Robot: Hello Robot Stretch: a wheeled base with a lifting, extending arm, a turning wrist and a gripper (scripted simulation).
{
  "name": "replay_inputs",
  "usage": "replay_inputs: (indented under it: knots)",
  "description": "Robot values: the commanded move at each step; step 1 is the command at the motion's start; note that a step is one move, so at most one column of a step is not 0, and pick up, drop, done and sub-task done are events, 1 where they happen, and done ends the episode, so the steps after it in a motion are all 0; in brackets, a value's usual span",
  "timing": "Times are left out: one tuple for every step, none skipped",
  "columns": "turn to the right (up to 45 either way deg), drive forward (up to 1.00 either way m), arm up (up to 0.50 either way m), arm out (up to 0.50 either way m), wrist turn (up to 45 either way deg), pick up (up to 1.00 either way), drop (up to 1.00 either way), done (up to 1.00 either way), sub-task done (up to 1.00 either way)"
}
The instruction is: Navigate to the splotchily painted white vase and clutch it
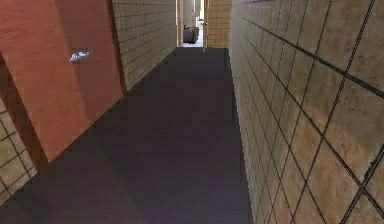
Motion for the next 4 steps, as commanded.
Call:
replay_inputs:
  knots:
    - [0.0,1.0,0.0,0.0,0.0,0.0,0.0,0.0,0.0]
    - [0.0,1.0,0.0,0.0,0.0,0.0,0.0,0.0,0.0]
    - [0.0,1.0,0.0,0.0,0.0,0.0,0.0,0.0,0.0]
    - [0.0,1.0,0.0,0.0,0.0,0.0,0.0,0.0,0.0]
